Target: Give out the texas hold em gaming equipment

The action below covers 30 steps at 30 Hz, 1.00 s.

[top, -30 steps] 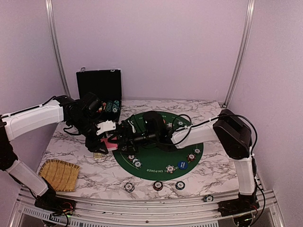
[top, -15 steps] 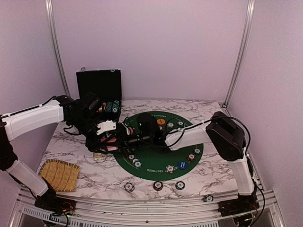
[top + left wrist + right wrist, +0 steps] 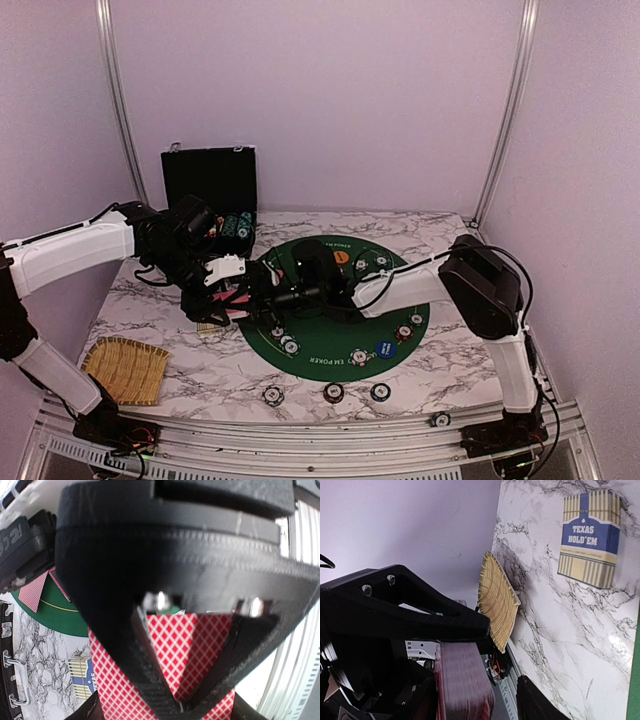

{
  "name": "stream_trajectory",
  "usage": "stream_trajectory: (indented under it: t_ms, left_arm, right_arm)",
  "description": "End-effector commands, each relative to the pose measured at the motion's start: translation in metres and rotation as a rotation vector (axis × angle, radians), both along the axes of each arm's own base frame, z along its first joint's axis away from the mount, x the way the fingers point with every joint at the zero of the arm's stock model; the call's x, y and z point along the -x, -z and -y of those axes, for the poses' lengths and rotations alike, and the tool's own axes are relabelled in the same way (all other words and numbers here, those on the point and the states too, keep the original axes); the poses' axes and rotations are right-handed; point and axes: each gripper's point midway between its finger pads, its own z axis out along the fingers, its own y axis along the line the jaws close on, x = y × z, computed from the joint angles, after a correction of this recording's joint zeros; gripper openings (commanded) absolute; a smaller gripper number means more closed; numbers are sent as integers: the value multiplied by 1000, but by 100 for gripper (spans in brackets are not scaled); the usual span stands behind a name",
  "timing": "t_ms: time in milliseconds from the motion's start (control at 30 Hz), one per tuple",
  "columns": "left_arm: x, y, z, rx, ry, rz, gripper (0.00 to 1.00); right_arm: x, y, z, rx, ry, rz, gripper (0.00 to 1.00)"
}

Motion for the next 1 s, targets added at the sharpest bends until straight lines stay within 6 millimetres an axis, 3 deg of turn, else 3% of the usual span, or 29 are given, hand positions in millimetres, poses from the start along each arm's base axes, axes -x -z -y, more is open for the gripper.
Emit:
stream_trajectory:
  t_ms: [0, 367, 967]
  left_arm:
    - [1, -17, 3, 44, 4, 14, 38]
    - [3, -15, 1, 37, 6, 13, 38]
    - [3, -12, -1, 24, 7, 14, 38]
  right_arm:
    - [-9, 2, 14, 54, 41, 15, 52]
    - [-13, -3, 27, 63, 57, 33, 44]
    - [-16, -16, 46, 69, 68, 54, 18]
